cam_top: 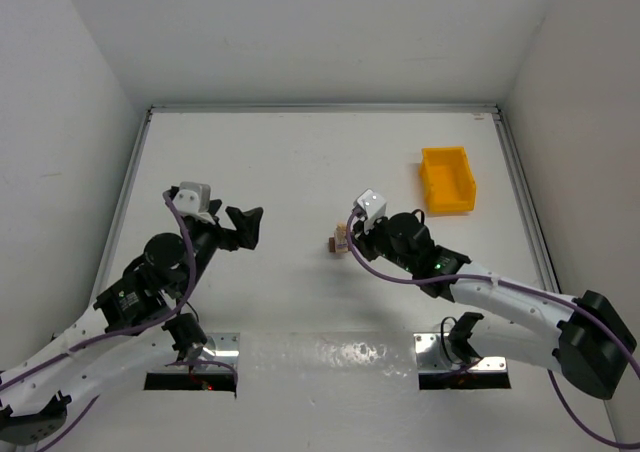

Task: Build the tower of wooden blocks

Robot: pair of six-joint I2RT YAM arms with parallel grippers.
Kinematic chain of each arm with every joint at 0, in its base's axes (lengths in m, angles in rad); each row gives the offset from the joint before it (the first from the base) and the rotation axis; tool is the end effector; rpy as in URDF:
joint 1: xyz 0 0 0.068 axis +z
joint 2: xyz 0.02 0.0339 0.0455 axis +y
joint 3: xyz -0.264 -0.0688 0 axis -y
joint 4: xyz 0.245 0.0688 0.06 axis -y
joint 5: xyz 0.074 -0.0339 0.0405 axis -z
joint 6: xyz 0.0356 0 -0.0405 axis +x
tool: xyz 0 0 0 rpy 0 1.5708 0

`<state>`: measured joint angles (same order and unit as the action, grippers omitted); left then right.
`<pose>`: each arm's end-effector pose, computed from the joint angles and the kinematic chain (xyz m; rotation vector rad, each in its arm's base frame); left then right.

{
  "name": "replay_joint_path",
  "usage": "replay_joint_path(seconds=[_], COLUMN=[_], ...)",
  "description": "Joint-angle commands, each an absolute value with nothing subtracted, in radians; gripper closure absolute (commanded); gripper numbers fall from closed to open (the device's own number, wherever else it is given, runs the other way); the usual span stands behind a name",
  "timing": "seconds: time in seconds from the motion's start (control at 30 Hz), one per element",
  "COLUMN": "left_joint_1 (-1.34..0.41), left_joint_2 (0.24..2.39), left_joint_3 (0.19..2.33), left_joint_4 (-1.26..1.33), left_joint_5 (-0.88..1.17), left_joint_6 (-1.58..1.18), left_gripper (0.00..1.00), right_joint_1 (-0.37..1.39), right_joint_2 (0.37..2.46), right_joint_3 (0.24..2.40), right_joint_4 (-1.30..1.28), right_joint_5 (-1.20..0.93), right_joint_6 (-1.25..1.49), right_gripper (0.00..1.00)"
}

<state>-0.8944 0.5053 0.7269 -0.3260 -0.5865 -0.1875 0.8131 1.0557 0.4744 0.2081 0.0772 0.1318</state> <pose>0.0892 -0.0796 0.3429 0.1464 1.6617 -0.3299 0.1598 0.1649 0.2189 -0.6131 1.8859 0.5474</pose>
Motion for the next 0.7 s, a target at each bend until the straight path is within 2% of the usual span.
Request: replay_joint_path(seconds=[0.0,0.67], left_joint_1=[-0.879,-0.870], left_joint_2=[0.512,0.528], left_joint_3=[0.724,0.724], left_joint_4=[-0.288,-0.287], left_joint_5=[-0.578,-0.563], left_joint_6=[-0.184,-0.178], left_gripper=[0.08,0.09], right_joint_1=[0.816,0.816], right_joint_2=[1.054,1.086], right_joint_3=[0.483,0.495], right_joint_4=[0.264,0.262], right_joint_5=[0.074,0.089], right_joint_6=[0.140,0.138], right_gripper=[1.00,1.00])
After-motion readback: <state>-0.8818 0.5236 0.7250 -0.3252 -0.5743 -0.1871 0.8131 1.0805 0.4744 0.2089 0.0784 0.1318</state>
